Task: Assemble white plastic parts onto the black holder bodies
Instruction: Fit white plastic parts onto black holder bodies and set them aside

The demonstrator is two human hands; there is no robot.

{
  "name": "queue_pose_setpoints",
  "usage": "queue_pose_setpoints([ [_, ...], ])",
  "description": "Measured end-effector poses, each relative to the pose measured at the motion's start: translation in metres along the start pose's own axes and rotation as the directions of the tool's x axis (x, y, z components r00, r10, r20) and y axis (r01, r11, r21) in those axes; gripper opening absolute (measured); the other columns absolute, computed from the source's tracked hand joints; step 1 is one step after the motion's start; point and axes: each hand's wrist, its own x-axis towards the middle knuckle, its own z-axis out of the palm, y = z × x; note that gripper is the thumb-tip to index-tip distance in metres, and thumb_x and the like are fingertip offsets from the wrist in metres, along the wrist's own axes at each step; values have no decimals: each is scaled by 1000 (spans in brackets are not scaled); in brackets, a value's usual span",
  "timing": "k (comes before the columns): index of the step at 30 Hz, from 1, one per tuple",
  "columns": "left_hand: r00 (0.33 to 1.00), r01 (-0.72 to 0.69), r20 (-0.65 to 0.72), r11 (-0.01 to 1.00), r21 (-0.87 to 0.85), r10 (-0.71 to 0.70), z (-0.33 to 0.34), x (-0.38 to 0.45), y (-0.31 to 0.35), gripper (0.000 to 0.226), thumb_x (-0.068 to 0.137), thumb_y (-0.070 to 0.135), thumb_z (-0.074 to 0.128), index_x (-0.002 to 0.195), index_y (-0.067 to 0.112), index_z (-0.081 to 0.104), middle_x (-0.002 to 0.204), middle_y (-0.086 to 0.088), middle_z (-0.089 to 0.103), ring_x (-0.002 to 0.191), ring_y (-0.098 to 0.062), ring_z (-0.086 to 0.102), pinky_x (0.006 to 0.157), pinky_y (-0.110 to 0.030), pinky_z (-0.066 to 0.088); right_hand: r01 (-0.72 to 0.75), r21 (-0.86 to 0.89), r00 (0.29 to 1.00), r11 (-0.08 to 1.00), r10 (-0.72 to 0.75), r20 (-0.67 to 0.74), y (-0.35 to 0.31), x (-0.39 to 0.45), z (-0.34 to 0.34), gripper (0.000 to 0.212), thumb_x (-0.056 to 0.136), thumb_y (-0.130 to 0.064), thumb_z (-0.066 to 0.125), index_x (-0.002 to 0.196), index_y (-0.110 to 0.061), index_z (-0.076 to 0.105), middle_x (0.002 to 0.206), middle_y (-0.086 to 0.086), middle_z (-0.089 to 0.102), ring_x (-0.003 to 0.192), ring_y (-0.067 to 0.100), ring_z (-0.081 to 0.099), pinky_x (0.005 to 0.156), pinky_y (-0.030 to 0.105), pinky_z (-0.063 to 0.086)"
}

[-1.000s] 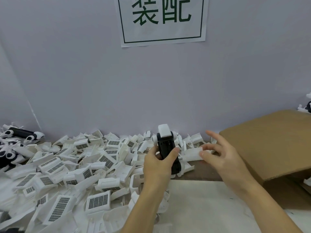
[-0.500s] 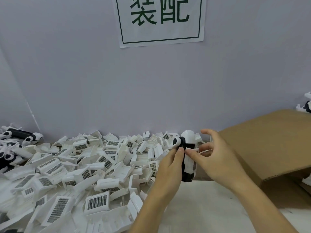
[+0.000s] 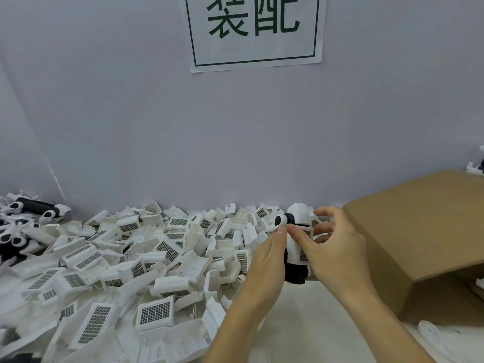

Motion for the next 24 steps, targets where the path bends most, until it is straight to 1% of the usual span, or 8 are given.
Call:
queue_pose_setpoints([
  [4, 1000, 11, 4, 1000, -2, -11, 0, 1, 0, 43, 108, 45, 30, 122, 32, 69, 116, 2, 74, 110, -14, 69, 86, -25, 58, -24, 26, 1000, 999, 23, 3, -1, -1, 2, 47, 67, -51, 84, 99, -33, 55, 84, -14, 66, 75, 1, 64, 61, 20, 47],
  [7, 1000, 20, -18, 999, -35, -20, -2, 1, 2, 44, 107, 46, 34, 130, 26, 65, 127, 0, 70, 123, -18, 63, 109, -41, 47, -26, 24, 998, 999, 25, 52, -2, -1, 1, 42, 69, -50, 85, 94, -36, 54, 86, -13, 66, 77, 1, 64, 60, 17, 45],
  [9, 1000, 16, -19, 1000, -26, -17, -2, 1, 1, 44, 107, 48, 34, 131, 29, 65, 129, 2, 69, 126, -18, 61, 112, -43, 44, -18, 20, 999, 1000, 17, 40, -3, -1, 0, 40, 68, -50, 86, 88, -36, 54, 85, -13, 66, 74, -1, 63, 58, 15, 45],
  [13, 1000, 22, 5, 1000, -15, -22, -1, 1, 0, 48, 106, 54, 31, 129, 31, 66, 126, 3, 71, 123, -16, 63, 109, -41, 47, 11, -7, 1000, 1000, -11, -19, -6, -4, 1, 44, 60, -59, 83, 82, -33, 55, 80, -14, 65, 70, 1, 62, 58, 18, 44],
  [15, 1000, 18, -11, 999, -36, -18, -1, 2, 1, 53, 105, 58, 30, 126, 29, 68, 116, 0, 75, 113, -18, 69, 98, -34, 55, 29, -18, 1000, 999, -29, -10, -6, -4, 2, 45, 58, -63, 77, 82, -30, 59, 77, -16, 64, 69, -1, 61, 58, 15, 43],
  [18, 998, 9, -55, 993, -116, -16, -3, 5, 2, 51, 104, 55, 32, 118, 27, 73, 105, -4, 78, 98, -23, 74, 87, -42, 60, 51, 12, 997, 999, -51, 53, -3, -3, 3, 29, 71, -44, 85, 86, -28, 66, 79, -14, 69, 73, 0, 64, 59, 13, 47],
  [20, 997, 3, -79, 989, -147, -15, -3, 5, 3, 41, 105, 45, 40, 115, 24, 73, 104, -5, 78, 97, -23, 75, 80, -38, 61, 57, 53, 995, 997, -61, 74, 0, -1, 3, 18, 78, -28, 84, 86, -27, 68, 80, -12, 71, 72, 3, 65, 62, 13, 49],
  [24, 996, -5, -93, 995, -97, -4, -3, 5, 2, 22, 101, 30, 56, 113, 21, 73, 103, -2, 77, 96, -17, 74, 79, -31, 59, -63, 128, 995, 990, 52, 88, 4, 0, 2, 16, 80, -29, 82, 85, -27, 67, 77, -7, 72, 72, 5, 69, 66, 25, 54],
])
